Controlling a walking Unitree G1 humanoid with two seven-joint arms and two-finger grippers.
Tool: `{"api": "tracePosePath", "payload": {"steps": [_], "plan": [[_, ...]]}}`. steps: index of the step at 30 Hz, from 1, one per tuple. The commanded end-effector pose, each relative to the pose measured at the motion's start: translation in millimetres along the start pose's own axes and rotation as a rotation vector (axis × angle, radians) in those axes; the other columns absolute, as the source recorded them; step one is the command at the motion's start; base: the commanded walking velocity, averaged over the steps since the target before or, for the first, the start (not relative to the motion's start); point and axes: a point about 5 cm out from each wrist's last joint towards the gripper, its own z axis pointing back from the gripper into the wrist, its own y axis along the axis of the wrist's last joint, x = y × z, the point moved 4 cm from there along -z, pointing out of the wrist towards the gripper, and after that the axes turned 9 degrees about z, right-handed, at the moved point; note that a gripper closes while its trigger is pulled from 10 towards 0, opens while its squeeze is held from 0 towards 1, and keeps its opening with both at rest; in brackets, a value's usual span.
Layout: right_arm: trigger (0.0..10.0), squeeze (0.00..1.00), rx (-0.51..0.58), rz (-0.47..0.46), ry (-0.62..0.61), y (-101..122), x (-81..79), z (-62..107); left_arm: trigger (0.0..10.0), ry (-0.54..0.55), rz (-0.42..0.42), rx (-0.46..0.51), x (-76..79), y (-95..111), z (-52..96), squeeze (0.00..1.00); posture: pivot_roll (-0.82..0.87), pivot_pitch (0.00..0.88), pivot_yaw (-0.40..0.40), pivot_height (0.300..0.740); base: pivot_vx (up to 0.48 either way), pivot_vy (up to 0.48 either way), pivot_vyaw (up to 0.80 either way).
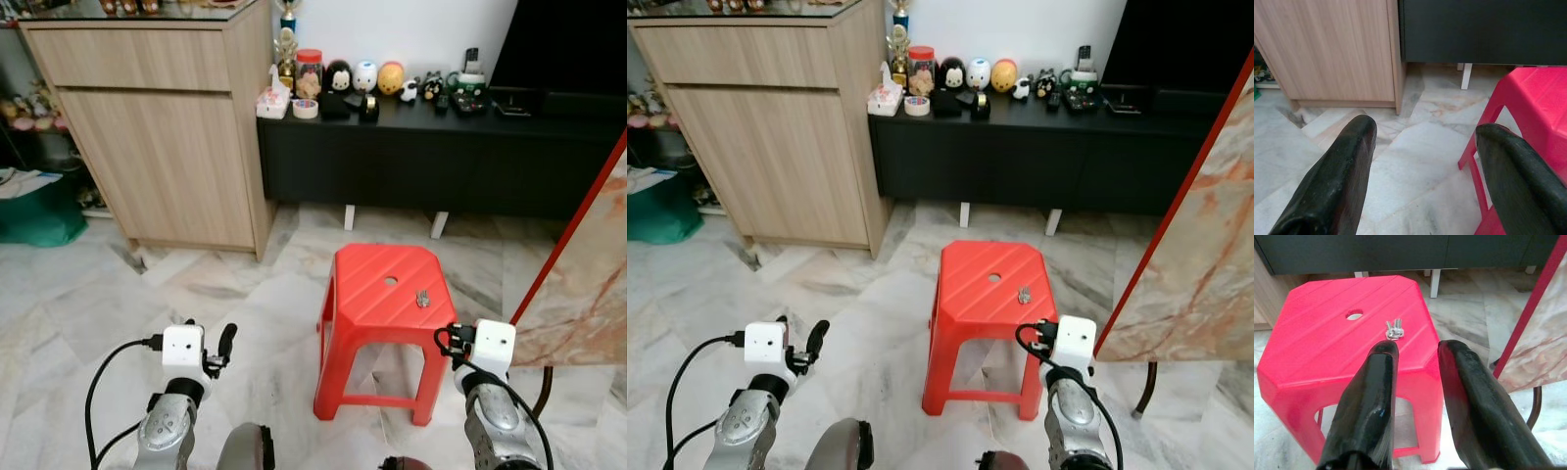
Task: Hang keys on a hook
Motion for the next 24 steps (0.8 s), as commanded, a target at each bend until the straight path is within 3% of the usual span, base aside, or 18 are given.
{"api": "tracePosePath", "payload": {"steps": [1,24], "plan": [[10.0,0.00,0.002,-0.007,-0.003,2.2,-0.3,-1.6,10.0,-0.004,0.001,0.005,-0.4,3.9,-2.2,0.00,0.05,0.000,-0.038,0.628,0.247,0.000,0.00],[10.0,0.00,-0.021,0.027,0.012,-0.8,-5.3,-1.7,10.0,-0.006,0.003,0.000,-0.6,4.9,-4.8,0.00,0.05,0.000,-0.032,0.628,0.298,0.000,0.00]]}}
